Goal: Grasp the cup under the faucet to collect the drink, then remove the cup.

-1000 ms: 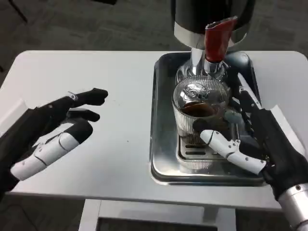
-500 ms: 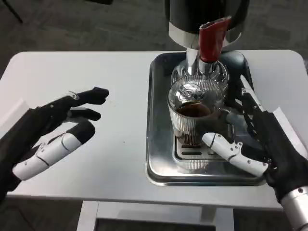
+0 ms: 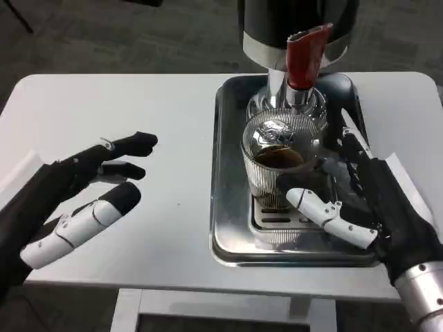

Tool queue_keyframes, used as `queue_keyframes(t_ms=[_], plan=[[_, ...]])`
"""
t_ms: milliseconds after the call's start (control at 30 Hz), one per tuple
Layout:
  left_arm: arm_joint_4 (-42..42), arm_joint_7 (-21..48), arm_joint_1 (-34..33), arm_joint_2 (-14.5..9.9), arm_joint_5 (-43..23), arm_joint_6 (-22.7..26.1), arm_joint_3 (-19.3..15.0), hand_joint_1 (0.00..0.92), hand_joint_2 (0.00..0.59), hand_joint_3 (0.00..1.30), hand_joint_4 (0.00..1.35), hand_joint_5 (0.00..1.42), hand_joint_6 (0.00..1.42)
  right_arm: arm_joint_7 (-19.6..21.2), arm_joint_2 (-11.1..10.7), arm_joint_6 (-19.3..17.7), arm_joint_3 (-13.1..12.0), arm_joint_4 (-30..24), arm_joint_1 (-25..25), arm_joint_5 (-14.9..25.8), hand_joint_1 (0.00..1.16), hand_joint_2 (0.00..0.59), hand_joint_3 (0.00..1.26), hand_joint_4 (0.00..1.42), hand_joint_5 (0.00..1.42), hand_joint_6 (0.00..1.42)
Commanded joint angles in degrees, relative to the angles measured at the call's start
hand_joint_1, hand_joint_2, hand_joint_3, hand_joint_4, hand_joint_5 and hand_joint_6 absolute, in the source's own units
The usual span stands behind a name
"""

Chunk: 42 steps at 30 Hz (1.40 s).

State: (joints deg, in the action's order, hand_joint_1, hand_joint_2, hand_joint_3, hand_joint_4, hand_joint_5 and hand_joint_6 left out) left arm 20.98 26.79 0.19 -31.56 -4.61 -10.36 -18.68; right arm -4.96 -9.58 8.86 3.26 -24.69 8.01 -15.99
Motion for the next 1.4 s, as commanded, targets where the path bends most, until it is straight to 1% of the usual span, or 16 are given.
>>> queue_keyframes(t_ms=[33, 200, 233, 533, 900, 1233, 1400], plan=[[1.04, -0.78, 1.69, 0.29, 0.17, 0.47, -0.05, 0.069, 0.137, 0.26, 0.21, 0.32, 0.30, 0.46, 0.67, -1.68, 0.36, 1.25, 1.46, 0.96, 0.59, 0.234, 0.00, 0.00, 0.07, 0.18], [1.63, -0.81, 2.83, 0.39, 0.21, 0.62, -0.53, 0.070, 0.139, 0.26, 0.21, 0.32, 0.30, 1.01, 1.35, -1.91, 0.66, 2.83, 2.83, 1.02, 0.59, 0.233, 0.00, 0.00, 0.07, 0.18], [1.71, -0.80, 2.99, 0.37, 0.20, 0.62, -0.59, 0.070, 0.141, 0.26, 0.21, 0.32, 0.30, 1.07, 1.46, -1.95, 0.70, 3.09, 3.02, 1.05, 0.57, 0.235, 0.00, 0.00, 0.06, 0.18], [2.11, -0.84, 4.22, 0.44, 0.10, 0.81, -1.07, 0.073, 0.143, 0.26, 0.22, 0.32, 0.30, 0.76, 2.19, -2.50, 1.47, 6.12, 4.88, 1.84, 0.56, 0.236, 0.00, 0.00, 0.05, 0.16], [1.81, -0.72, 4.91, 0.20, -0.25, 0.69, -1.94, 0.074, 0.149, 0.27, 0.22, 0.32, 0.30, 1.31, 2.30, -3.78, 2.48, 9.43, 6.32, 1.61, 0.55, 0.226, 0.00, 0.00, 0.04, 0.14], [1.42, -0.52, 5.19, -0.05, -0.35, 0.75, -2.38, 0.074, 0.151, 0.28, 0.23, 0.33, 0.29, 1.95, 2.14, -4.21, 3.78, 11.39, 7.62, 0.30, 0.55, 0.222, 0.00, 0.00, 0.03, 0.14], [1.05, -0.31, 4.93, -0.20, -0.37, 0.77, -2.29, 0.074, 0.152, 0.29, 0.23, 0.33, 0.29, 2.22, 1.91, -4.11, 4.34, 11.82, 7.95, -0.75, 0.58, 0.211, 0.00, 0.00, 0.04, 0.14]])
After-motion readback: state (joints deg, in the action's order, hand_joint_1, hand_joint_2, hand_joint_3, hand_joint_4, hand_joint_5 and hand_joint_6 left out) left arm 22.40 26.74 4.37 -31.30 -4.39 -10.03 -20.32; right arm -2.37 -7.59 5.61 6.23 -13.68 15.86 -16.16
